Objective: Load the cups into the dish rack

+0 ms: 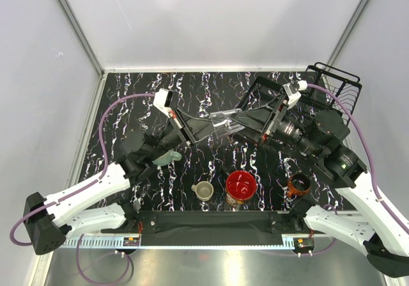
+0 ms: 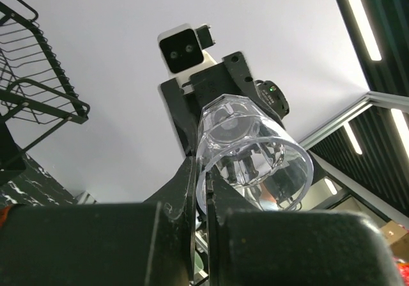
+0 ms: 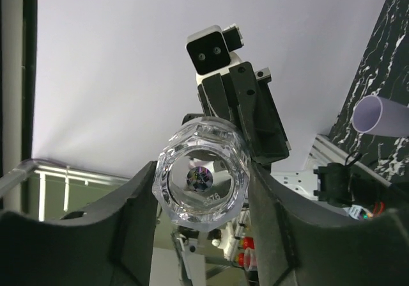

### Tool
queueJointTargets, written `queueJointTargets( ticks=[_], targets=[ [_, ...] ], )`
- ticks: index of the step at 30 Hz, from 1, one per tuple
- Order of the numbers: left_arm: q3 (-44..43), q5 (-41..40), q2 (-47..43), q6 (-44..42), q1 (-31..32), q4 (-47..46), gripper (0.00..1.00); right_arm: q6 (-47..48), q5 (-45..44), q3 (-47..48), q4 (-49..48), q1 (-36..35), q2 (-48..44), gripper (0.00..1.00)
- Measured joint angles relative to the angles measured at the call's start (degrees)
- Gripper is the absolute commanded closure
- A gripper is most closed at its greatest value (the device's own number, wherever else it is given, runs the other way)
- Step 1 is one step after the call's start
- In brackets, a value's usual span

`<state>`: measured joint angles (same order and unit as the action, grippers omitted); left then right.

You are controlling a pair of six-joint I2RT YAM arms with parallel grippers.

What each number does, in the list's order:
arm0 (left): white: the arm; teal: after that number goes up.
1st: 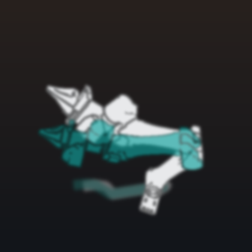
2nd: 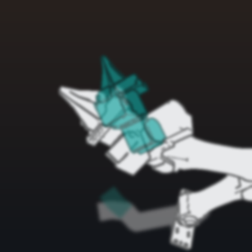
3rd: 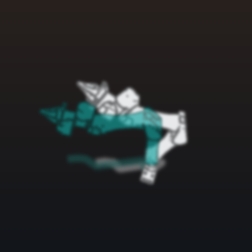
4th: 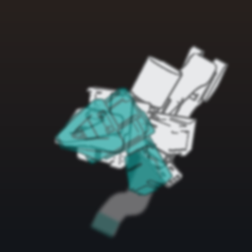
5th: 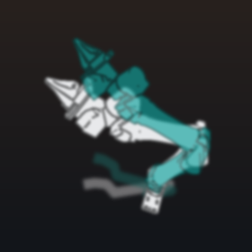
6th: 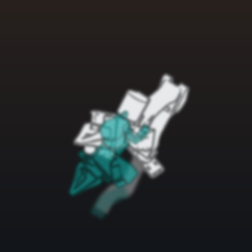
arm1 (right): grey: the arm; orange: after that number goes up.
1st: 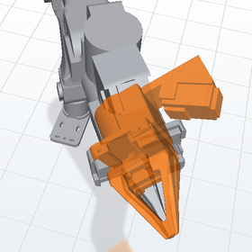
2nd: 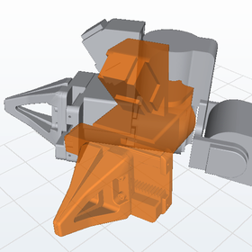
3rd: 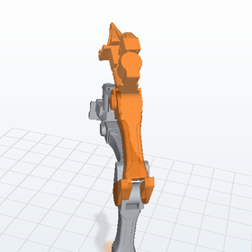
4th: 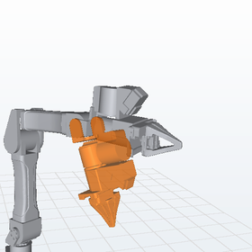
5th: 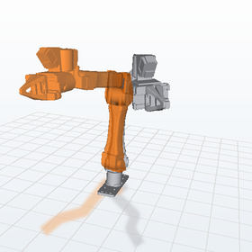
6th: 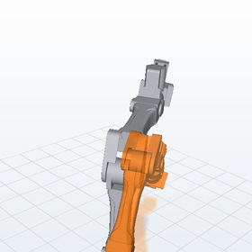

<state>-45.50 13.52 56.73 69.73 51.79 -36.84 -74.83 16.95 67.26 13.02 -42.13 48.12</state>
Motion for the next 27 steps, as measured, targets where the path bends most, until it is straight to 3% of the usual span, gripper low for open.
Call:
queueJointTargets(
  ticks=[1, 2, 4, 8, 13, 23, 25, 27],
  targets=[
    [0.0, -0.09, 0.0, -0.04, 0.02, -0.07, 0.97, 0.13, -0.09, 0.04, 0.13, 0.02, 0.0, 0.94],
    [0.0, -0.09, 0.09, -0.22, 0.11, -0.07, 0.74, 0.22, -0.22, 0.15, 0.42, 0.02, 0.0, 1.0],
    [0.0, -0.11, 0.22, -0.76, 0.13, 0.02, 0.48, 0.68, -0.37, 0.7, 1.49, 0.0, 0.13, 1.0],
    [0.0, -0.74, -0.07, -1.31, 0.44, 4.07, 0.16, 3.28, -2.19, 3.48, 7.1, -0.07, 1.57, 1.0],
    [0.15, -5.25, -5.11, -3.74, 0.44, 16.52, 0.07, 8.9, -10.05, 9.88, 19.69, -0.24, 2.91, 1.0],
    [0.11, -18.69, -23.1, -11.23, 0.44, 43.98, 0.06, 23.41, -43.93, 38.49, 50.86, 0.09, 15.08, 1.0],
    [0.11, -19.82, -24.7, -12.13, 0.44, 48.46, 0.06, 26.14, -48.98, 44.83, 54.84, 2.36, 19.1, 1.0],
    [0.28, -20.17, -26.08, -12.52, 0.44, 52.43, 0.06, 29.7, -50.23, 50.51, 57.11, 10.51, 23.71, 1.0]
  ],
)
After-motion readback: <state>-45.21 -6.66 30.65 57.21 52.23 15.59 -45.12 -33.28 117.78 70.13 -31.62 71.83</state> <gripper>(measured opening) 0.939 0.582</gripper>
